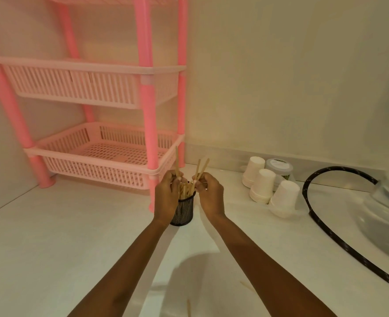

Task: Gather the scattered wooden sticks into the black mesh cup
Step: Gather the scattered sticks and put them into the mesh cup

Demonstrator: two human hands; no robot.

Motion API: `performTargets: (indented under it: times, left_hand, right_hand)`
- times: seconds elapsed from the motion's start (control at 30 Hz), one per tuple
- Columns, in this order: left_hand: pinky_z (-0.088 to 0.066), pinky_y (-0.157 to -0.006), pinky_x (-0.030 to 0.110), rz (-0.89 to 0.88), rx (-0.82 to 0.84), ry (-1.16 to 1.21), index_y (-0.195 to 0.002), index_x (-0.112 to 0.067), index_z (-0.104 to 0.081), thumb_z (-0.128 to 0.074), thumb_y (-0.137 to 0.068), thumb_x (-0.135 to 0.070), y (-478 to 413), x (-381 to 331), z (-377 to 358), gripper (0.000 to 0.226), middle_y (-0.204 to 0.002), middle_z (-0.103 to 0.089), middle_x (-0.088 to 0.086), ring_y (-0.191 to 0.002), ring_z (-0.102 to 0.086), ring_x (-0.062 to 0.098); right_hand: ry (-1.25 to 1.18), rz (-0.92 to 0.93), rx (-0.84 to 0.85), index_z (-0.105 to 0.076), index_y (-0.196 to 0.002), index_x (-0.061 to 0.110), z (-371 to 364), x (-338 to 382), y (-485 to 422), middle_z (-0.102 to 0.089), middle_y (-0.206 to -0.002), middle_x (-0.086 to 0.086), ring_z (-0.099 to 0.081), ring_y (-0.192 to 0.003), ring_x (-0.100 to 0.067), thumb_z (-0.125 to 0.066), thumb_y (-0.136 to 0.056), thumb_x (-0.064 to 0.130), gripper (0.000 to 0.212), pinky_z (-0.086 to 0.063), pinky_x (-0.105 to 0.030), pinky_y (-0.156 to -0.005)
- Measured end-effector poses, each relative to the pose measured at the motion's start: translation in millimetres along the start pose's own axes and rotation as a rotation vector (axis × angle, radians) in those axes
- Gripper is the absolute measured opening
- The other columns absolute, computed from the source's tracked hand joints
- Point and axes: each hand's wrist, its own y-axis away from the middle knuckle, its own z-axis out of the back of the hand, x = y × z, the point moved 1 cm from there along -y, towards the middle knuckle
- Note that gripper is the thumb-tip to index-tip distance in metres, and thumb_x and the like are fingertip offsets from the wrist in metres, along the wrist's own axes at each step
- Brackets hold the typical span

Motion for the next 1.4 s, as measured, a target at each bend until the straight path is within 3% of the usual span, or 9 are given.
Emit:
performTargets:
  times: [0.1,0.2,0.33,0.53,0.67,0.83,1.1,1.2,1.4]
  left_hand:
    - [-0.047,-0.080,0.024,-0.033,0.003,-0.067,-0.086,0.001,-0.061,-0.044,-0.090,0.004,0.7,5.3,0.0,0.018,-0.089,-0.068,0.019,-0.086,-0.062,0.027]
    - [-0.047,-0.095,0.042,-0.014,-0.055,-0.134,-0.086,0.004,-0.065,-0.049,-0.087,0.005,-0.4,8.9,0.6,0.016,-0.094,-0.065,0.022,-0.102,-0.057,0.035]
    - [-0.036,-0.090,0.029,-0.046,-0.128,-0.263,-0.083,0.004,-0.066,-0.055,-0.083,0.007,5.2,14.6,0.0,0.011,-0.091,-0.067,0.021,-0.097,-0.055,0.037]
    - [-0.047,-0.086,0.048,-0.059,-0.128,-0.177,-0.080,0.003,-0.066,-0.058,-0.081,0.007,6.0,14.0,1.4,0.008,-0.084,-0.067,0.021,-0.083,-0.057,0.035]
    - [-0.044,-0.094,0.046,-0.008,-0.097,-0.133,-0.087,0.003,-0.065,-0.055,-0.086,0.002,5.1,15.2,3.8,0.010,-0.094,-0.066,0.020,-0.095,-0.056,0.034]
    - [-0.041,-0.099,0.045,0.007,-0.067,-0.122,-0.097,0.004,-0.064,-0.049,-0.090,0.000,2.1,15.4,6.0,0.017,-0.106,-0.065,0.020,-0.106,-0.054,0.033]
    - [-0.030,-0.114,0.043,-0.016,-0.033,-0.131,-0.130,-0.003,-0.045,-0.042,-0.094,-0.002,12.3,23.5,2.0,0.036,-0.133,-0.051,0.013,-0.125,-0.043,0.022]
    - [-0.024,-0.111,0.028,-0.072,-0.047,-0.156,-0.142,-0.013,-0.025,-0.039,-0.096,-0.006,14.9,21.9,3.9,0.049,-0.143,-0.037,0.000,-0.129,-0.030,0.007]
    - [-0.018,-0.117,0.042,-0.138,0.074,-0.447,-0.141,-0.007,-0.030,-0.036,-0.098,-0.015,13.2,26.4,3.7,0.044,-0.150,-0.031,0.013,-0.142,-0.021,0.027]
  right_hand:
    - [0.067,-0.003,0.009,-0.063,-0.093,-0.003,-4.7,-8.6,1.2,-0.069,-0.095,-0.019,-0.062,-0.087,-0.026,-0.053,-0.086,-0.001,0.012,-0.040,-0.014,-0.066]
    - [0.078,-0.013,0.021,-0.063,-0.093,-0.005,-7.6,-10.8,-0.4,-0.068,-0.097,-0.020,-0.063,-0.090,-0.028,-0.054,-0.086,0.000,0.012,-0.044,-0.020,-0.074]
    - [0.105,-0.002,0.060,-0.063,-0.098,-0.005,-11.4,-8.4,-2.3,-0.063,-0.102,-0.022,-0.060,-0.094,-0.030,-0.053,-0.087,0.001,0.016,-0.047,-0.033,-0.083]
    - [0.211,-0.011,0.150,-0.063,-0.099,-0.005,-17.4,-16.9,-3.0,-0.064,-0.103,-0.023,-0.059,-0.095,-0.030,-0.055,-0.086,0.001,0.016,-0.038,-0.018,-0.071]
    - [0.275,0.017,0.194,-0.060,-0.104,-0.002,-19.0,-14.5,-5.9,-0.056,-0.106,-0.023,-0.056,-0.098,-0.031,-0.057,-0.085,0.003,0.020,-0.046,-0.032,-0.083]
    - [0.230,0.100,0.151,-0.047,-0.124,0.010,-12.5,-5.3,-6.6,-0.053,-0.110,-0.016,-0.052,-0.094,-0.018,-0.045,-0.089,-0.002,0.037,-0.035,-0.013,-0.072]
    - [0.547,0.208,0.281,-0.053,-0.124,0.008,-8.7,-11.0,-0.9,-0.054,-0.126,-0.013,-0.056,-0.111,-0.025,-0.040,-0.095,0.007,0.032,-0.046,-0.030,-0.093]
    - [0.636,0.270,0.311,-0.035,-0.139,0.012,-7.4,-13.3,2.6,-0.036,-0.148,-0.010,-0.035,-0.136,-0.022,-0.036,-0.096,0.008,0.043,-0.030,-0.033,-0.113]
    - [0.758,0.307,0.433,-0.010,-0.146,0.014,0.6,-12.2,7.0,-0.004,-0.157,-0.008,0.002,-0.145,-0.023,-0.029,-0.099,0.012,0.051,-0.008,-0.046,-0.118]
